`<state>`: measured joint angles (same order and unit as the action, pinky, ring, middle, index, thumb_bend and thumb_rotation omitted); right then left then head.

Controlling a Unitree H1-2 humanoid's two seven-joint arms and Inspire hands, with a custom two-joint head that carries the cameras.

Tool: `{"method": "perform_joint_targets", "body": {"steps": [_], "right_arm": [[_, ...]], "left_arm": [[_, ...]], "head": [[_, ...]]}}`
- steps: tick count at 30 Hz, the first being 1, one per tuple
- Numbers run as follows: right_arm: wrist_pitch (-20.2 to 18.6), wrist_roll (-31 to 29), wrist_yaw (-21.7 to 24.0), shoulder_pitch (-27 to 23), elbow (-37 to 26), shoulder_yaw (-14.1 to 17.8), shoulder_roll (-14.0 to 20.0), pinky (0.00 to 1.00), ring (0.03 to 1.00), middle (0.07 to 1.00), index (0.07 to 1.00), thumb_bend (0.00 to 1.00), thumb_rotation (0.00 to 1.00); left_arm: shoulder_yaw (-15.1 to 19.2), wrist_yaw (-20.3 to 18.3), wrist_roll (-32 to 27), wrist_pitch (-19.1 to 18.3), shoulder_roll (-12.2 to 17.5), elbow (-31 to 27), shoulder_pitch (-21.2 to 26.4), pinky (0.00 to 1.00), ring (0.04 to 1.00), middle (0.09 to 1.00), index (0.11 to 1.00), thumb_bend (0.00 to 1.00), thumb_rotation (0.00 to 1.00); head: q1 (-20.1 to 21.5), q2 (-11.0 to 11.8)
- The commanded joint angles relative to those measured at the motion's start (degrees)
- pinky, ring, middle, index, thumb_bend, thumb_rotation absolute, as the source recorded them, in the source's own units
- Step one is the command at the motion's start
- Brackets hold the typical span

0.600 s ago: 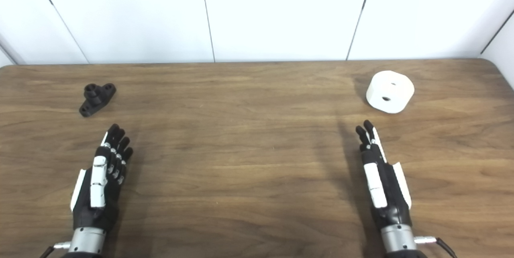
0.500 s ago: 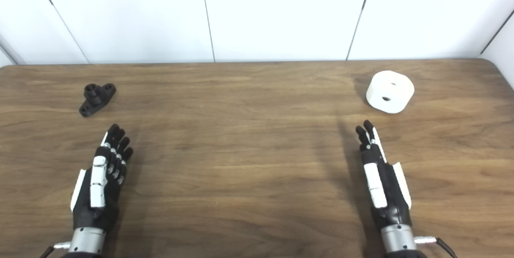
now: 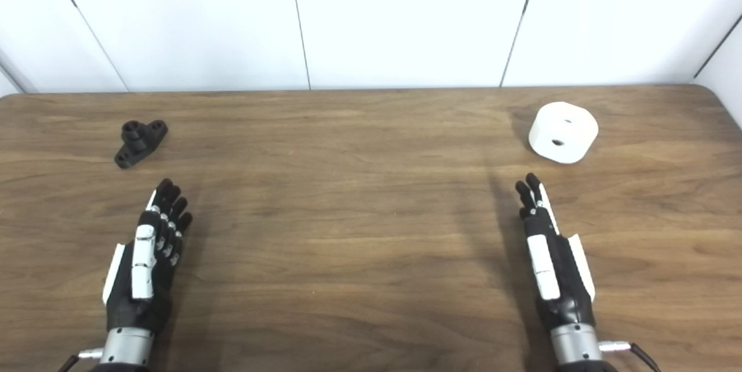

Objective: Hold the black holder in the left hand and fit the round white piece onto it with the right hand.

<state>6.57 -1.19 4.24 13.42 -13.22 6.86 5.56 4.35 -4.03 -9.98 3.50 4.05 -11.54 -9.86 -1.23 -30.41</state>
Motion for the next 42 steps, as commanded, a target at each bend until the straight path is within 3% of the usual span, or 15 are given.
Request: {"method": "perform_joint_targets", "body": {"steps": [1,7,17,26,42], "right_arm": [[2.7,-1.1,0.2,6.8,2.3,-0.4,-0.5,1.0,1.0,0.974,1.0,0.54,1.0],[4.6,-2.1,1.1,6.0,5.0,0.0,0.5,1.0,1.0,0.989,1.0,0.55,1.0],[3.4,-6.0,2.8,5.1,6.6,0.9,1.5,1.0,1.0,1.0,1.0,0.54,1.0],[4.9,-6.3,3.8,4.8,7.7,1.2,2.0,1.0,1.0,1.0,1.0,0.53,1.0],[2.6,-5.1,2.7,5.1,5.9,1.0,1.0,1.0,1.0,1.0,1.0,0.56,1.0]], "left_arm": [[-0.6,0.2,0.4,0.7,-1.1,2.1,-0.9,1.0,1.0,1.0,1.0,0.36,0.96],[-1.2,0.9,2.7,2.5,-2.2,4.0,-0.8,1.0,1.0,1.0,0.991,0.38,0.93],[-2.5,0.8,3.2,4.9,-3.5,6.6,-0.4,1.0,1.0,1.0,1.0,0.37,0.89],[-2.6,0.5,2.5,5.8,-4.1,7.4,-0.3,1.0,1.0,1.0,1.0,0.4,0.84],[-2.1,1.5,3.7,5.7,-3.9,5.5,-0.6,1.0,1.0,1.0,1.0,0.39,0.82]], "head": [[-0.9,0.5],[-4.8,3.1],[-9.0,5.7],[-9.2,5.4],[-7.1,4.4]]}}
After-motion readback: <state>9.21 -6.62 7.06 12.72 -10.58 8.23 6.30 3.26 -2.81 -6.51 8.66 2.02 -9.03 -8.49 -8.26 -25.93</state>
